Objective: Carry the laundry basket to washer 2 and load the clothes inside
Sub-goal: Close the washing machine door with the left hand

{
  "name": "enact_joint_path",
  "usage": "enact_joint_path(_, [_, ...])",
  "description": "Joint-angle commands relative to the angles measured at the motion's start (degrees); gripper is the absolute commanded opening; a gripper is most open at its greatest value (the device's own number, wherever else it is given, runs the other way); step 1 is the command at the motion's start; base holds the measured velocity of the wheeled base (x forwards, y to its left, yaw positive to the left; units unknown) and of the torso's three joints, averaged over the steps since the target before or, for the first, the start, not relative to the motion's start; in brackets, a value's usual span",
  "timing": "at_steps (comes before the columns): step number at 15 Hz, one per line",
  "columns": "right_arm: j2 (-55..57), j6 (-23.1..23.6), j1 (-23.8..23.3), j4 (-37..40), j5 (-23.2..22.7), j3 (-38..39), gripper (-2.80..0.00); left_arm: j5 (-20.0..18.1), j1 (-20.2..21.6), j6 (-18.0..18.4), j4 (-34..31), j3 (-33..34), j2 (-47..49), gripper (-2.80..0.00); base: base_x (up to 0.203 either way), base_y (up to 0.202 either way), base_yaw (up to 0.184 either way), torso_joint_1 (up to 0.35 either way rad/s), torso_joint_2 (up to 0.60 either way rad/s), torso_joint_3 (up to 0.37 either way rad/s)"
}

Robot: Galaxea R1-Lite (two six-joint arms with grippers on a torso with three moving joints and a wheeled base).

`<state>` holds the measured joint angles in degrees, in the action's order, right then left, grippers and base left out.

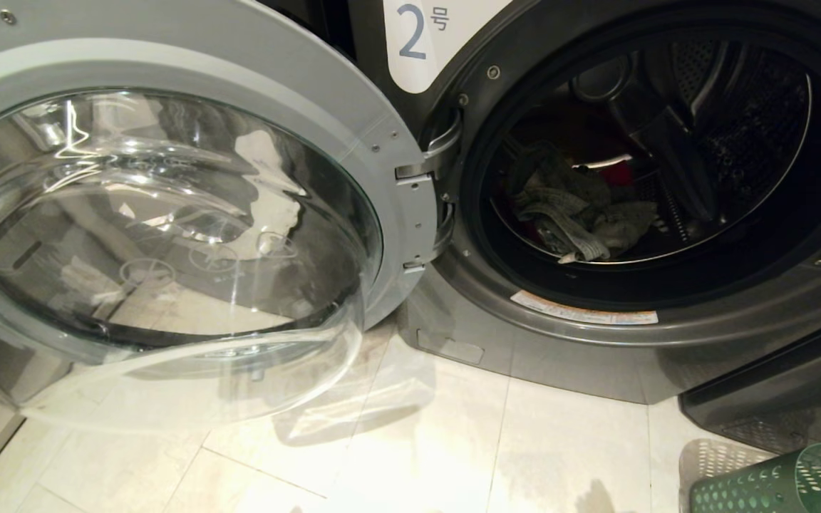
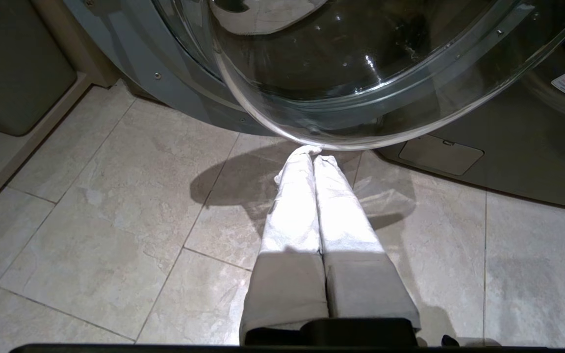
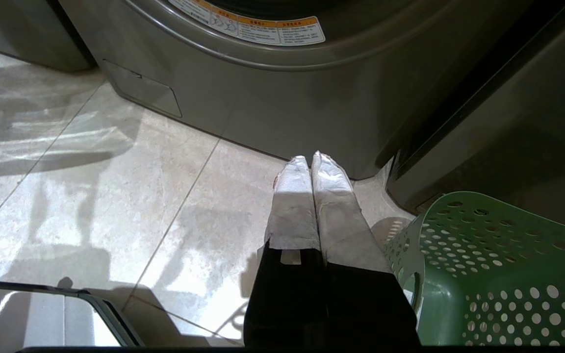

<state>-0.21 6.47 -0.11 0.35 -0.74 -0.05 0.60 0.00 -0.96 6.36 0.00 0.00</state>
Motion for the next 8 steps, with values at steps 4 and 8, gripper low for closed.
enact_joint_path(4, [0.2,0.0,-0.1,0.0,0.0,0.0,-2.8,0.0,0.1,0.1,0.1,2.3,0.1,-2.8,0.0,0.0,0.0,0.0,0.0,0.0])
enact_joint_path(8, [0.2,0.0,0.0,0.0,0.0,0.0,-2.8,0.0,0.0,0.2,0.1,2.3,0.0,-2.8,0.0,0.0,0.0,-0.001,0.0,0.016])
